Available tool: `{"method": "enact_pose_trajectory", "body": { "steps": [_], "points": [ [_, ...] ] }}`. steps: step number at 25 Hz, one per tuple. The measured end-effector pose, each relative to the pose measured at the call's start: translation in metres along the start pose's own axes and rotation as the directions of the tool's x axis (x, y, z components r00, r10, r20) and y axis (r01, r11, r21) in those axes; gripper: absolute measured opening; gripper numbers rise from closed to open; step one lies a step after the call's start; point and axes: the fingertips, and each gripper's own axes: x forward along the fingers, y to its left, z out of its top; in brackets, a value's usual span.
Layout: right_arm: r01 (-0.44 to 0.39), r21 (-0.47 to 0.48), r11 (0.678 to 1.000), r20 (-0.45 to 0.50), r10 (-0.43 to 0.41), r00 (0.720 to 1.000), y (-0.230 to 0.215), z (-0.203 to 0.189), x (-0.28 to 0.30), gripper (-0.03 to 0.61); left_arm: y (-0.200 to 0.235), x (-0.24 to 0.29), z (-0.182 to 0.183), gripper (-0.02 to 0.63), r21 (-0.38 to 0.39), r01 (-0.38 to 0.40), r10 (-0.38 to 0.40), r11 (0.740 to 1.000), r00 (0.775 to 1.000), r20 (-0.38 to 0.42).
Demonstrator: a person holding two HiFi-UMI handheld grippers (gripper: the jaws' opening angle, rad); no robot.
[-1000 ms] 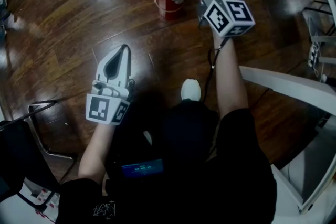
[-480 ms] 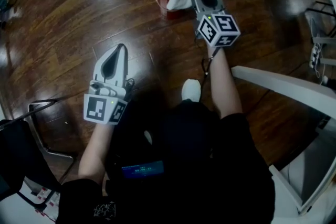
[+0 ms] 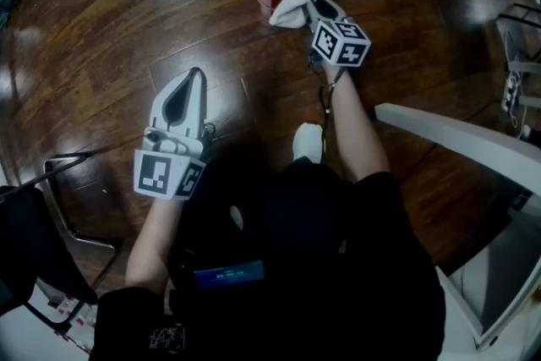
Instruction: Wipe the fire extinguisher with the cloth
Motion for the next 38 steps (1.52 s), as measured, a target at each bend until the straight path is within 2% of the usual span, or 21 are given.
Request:
{"method": "enact_pose_trajectory", "body": {
  "steps": [5,8,17,21,25,27,30,34,36,38],
  "points": [
    [0.006,0.006,1.000,-0.099,-0.006,0.995,-0.005,-0.038,0.009,0.092,-0.001,0.001,-0.001,0.002,0.004,-0.001,0.001,1.000,1.000,-0.001],
    [-0.017,-0.004,1.000,-0.143,0.016,0.990,0.002,-0.052,0.010,0.092,-0.003,0.002,-0.001,0.002,0.006,-0.002,0.002,1.000,1.000,0.000],
    [-0.149,-0.103,0.983,-0.100,0.139,0.985,0.058,-0.025,-0.010,0.092,-0.007,0.004,0.001,0.002,0.000,0.011,-0.011,1.000,1.000,0.007],
    [-0.191,-0.132,0.973,-0.023,0.189,0.982,0.080,0.008,-0.022,0.092,-0.008,0.002,0.000,0.002,-0.002,0.016,-0.016,1.000,1.000,0.008],
    [-0.212,-0.141,0.967,0.100,0.227,0.969,0.096,0.066,-0.042,0.092,-0.009,0.000,0.002,0.002,-0.002,0.019,-0.019,1.000,1.000,0.015],
    [-0.226,-0.148,0.963,0.182,0.251,0.951,0.106,0.101,-0.059,0.092,-0.009,-0.002,0.003,0.002,-0.002,0.017,-0.017,1.000,1.000,0.016],
    [-0.242,-0.181,0.953,0.298,0.288,0.910,0.122,0.156,-0.089,0.092,-0.008,-0.004,0.004,0.002,-0.003,0.012,-0.012,1.000,1.000,0.018],
    [-0.248,-0.203,0.947,0.399,0.312,0.862,0.133,0.211,-0.109,0.094,-0.006,-0.004,0.004,0.002,-0.005,0.008,-0.008,1.000,1.000,0.020],
    [-0.241,-0.218,0.946,0.421,0.314,0.851,0.135,0.227,-0.107,0.094,-0.005,-0.003,0.004,0.002,-0.008,0.006,-0.006,1.000,1.000,0.024],
    [-0.228,-0.231,0.946,0.421,0.308,0.853,0.135,0.231,-0.098,0.093,-0.004,-0.003,0.004,0.002,-0.010,0.006,-0.005,1.000,1.000,0.024]
  ]
}}
